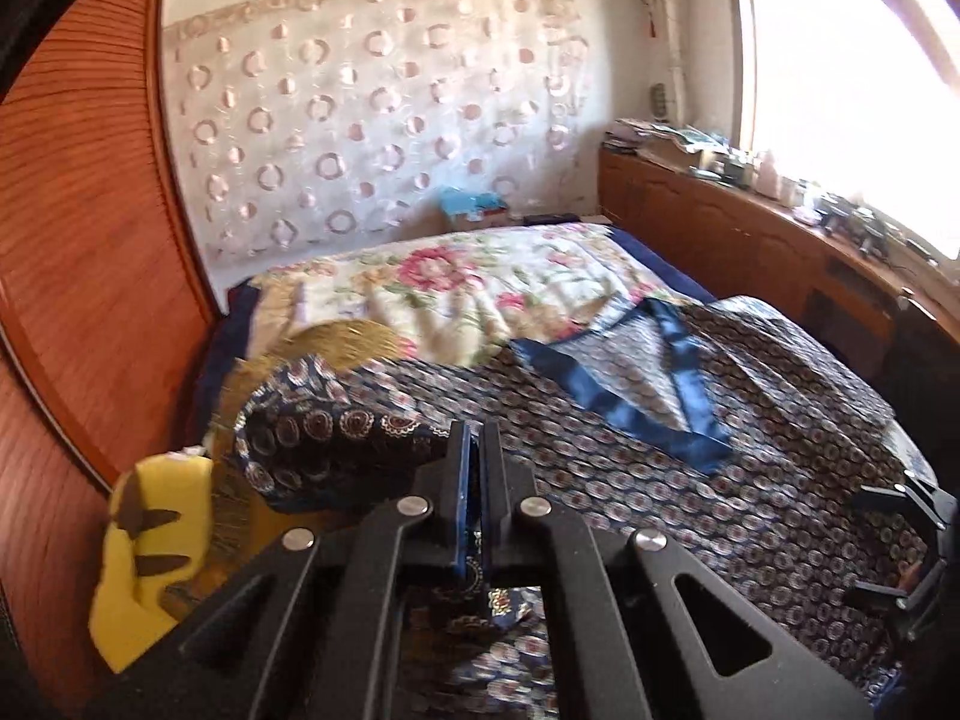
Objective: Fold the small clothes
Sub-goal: 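Fold the held side over toward the collar center, then open the left tool, then grasp the opposite side edge of the shirt with the right tool, then fold the held side over toward the shirt center and open the right tool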
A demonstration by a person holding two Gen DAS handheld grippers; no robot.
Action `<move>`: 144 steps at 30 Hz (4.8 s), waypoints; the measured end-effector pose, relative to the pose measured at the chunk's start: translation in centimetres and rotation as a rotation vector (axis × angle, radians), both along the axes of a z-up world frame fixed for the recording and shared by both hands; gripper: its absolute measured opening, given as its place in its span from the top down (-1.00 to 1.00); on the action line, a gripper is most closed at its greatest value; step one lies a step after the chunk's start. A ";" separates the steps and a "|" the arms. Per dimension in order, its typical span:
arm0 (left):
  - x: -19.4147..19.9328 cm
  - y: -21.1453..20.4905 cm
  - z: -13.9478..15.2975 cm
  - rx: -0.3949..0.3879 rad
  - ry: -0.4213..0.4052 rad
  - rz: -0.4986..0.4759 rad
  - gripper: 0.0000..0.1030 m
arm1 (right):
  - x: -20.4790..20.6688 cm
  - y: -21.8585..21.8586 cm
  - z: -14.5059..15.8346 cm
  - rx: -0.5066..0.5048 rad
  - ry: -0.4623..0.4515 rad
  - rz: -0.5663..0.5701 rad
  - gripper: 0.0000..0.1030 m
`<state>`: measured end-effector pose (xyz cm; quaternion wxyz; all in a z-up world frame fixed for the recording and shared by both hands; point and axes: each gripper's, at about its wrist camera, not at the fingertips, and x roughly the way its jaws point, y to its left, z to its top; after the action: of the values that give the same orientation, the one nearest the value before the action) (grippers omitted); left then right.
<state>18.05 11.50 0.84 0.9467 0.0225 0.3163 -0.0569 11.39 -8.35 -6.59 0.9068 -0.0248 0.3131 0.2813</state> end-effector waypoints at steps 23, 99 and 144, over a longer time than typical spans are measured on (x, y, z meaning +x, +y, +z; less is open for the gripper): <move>-1.4 3.8 -5.5 -0.003 0.085 0.119 0.04 | 2.9 1.8 1.0 -0.024 0.018 0.047 -0.89; 0.3 -10.5 -11.4 0.011 0.236 -0.131 -0.28 | 8.3 -26.1 0.3 -0.139 0.105 -0.412 -0.56; -5.5 -11.9 -4.7 -0.149 0.089 -0.137 -1.00 | 8.4 -18.6 2.2 -0.169 -0.011 -0.207 1.00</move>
<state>12.52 -0.37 -3.83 0.9247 -0.0291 0.3505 -0.1459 19.82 -26.90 -4.36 0.9274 -0.0703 0.3314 0.1587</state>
